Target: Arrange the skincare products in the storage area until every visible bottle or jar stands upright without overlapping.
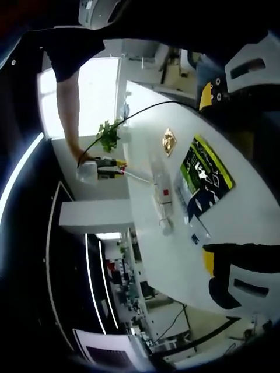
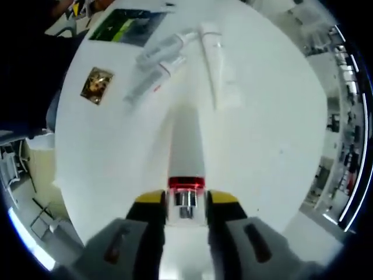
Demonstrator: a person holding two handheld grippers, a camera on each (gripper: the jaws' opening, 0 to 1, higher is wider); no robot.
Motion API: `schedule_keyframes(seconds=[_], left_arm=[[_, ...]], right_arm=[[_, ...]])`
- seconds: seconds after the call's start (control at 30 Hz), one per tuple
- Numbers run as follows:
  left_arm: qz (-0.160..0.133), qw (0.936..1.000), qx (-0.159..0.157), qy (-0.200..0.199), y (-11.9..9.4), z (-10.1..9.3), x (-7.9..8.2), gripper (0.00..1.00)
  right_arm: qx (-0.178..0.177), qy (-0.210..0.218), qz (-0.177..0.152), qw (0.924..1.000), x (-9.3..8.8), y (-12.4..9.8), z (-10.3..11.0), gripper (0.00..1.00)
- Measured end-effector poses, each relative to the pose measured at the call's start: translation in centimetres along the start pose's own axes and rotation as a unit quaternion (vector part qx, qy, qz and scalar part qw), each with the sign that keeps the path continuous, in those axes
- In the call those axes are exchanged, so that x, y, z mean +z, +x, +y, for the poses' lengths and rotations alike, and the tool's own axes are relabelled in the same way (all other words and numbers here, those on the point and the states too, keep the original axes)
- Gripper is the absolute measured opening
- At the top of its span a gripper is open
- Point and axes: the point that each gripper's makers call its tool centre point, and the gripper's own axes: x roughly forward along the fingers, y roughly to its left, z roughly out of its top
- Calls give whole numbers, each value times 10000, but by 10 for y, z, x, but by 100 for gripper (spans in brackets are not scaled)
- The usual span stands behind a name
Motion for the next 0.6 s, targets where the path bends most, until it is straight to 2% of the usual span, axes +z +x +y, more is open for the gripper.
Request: schedule_keyframes(seconds=[0.13,0.6], left_arm=[[19,10000,-13,25,0,0,-1,94],[-29,10000,1,17,-6,2,0,93]], right_arm=[[4,-20,165,9999,-5,-2,1,26],[32,-67,409,9991,-11,-7,1,26]])
